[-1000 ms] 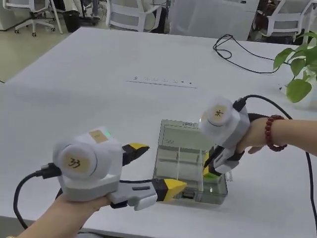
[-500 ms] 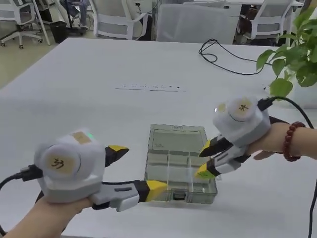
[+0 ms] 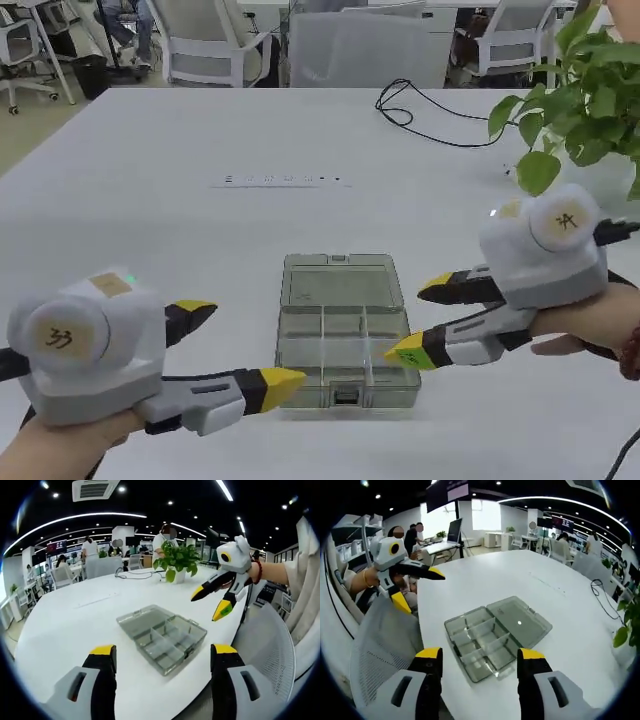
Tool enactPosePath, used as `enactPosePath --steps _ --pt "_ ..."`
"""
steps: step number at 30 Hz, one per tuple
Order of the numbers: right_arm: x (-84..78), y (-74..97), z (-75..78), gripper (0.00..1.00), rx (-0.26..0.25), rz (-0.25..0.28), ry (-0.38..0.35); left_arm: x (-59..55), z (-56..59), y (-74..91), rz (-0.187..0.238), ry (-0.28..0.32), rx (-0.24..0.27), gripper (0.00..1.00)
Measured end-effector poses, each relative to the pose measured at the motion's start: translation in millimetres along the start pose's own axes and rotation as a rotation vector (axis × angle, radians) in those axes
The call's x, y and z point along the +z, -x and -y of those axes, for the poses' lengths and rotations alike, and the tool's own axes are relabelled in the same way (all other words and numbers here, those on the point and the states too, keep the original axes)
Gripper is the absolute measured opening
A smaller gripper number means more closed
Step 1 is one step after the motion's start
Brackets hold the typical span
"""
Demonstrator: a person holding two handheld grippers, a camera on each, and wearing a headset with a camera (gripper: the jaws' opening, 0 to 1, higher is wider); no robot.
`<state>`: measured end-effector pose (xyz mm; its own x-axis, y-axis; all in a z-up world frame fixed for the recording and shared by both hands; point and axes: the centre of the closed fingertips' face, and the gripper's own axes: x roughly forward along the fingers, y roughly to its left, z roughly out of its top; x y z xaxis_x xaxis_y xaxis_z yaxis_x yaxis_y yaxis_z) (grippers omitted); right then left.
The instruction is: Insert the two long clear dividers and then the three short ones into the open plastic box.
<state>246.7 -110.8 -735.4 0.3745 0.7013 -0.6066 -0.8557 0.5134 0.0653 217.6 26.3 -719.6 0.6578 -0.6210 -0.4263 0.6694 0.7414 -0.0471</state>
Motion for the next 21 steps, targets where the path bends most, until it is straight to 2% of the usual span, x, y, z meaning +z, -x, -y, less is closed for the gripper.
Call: enactPosePath --steps 4,11,21 --pt "-5.1 8.6 -1.1 0.67 -0.018 0.041 -0.046 -3.8 -2.2 3.8 -0.003 0.007 0.020 0.81" --pt "-17.6 19.4 -5.4 0.78 -0.061 0.081 -0.099 -3.2 -3.2 11.1 0.022 0.042 0.047 0.86" --pt "-30.3 25.6 -11.1 0.87 -0.092 0.120 -0.139 -8.8 0.5 15.6 0.006 0.070 0.074 0.93"
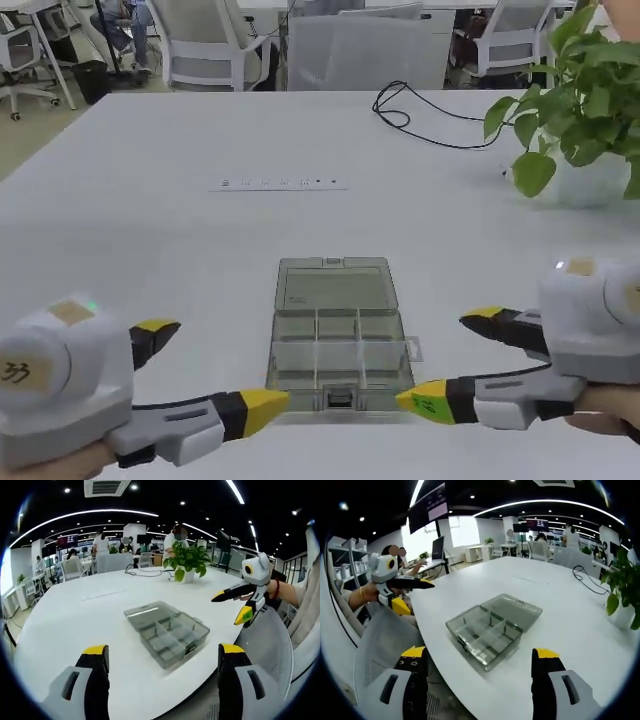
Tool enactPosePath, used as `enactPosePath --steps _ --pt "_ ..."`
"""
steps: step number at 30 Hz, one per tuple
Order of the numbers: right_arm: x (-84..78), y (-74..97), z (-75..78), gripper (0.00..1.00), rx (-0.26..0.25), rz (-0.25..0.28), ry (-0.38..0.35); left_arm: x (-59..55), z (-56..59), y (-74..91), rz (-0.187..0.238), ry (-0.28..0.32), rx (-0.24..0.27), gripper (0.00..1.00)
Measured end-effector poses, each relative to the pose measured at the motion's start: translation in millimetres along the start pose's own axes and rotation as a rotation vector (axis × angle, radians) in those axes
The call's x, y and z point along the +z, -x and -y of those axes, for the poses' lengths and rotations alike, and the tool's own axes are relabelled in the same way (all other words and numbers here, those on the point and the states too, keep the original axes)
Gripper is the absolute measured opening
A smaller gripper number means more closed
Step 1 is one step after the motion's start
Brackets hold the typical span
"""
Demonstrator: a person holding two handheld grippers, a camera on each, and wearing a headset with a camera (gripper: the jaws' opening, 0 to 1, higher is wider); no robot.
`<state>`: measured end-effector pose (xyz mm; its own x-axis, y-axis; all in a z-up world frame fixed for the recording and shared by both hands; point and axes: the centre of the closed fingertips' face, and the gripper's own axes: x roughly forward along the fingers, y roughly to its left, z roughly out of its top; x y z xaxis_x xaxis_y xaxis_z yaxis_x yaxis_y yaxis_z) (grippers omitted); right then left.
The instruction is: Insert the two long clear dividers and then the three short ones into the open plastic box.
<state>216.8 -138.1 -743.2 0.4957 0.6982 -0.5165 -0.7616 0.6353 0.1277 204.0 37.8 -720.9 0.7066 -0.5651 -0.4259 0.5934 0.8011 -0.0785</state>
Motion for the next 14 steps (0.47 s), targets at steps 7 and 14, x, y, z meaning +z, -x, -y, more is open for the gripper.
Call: enactPosePath --steps 7,14 --pt "-3.6 0.5 -7.1 0.95 0.016 0.019 -0.006 -3.3 1.3 1.4 -0.006 0.003 0.008 0.95" --pt "-3.6 -1.5 -12.0 1.00 0.016 0.033 -0.005 -2.2 2.0 0.3 0.001 0.003 0.007 1.00"
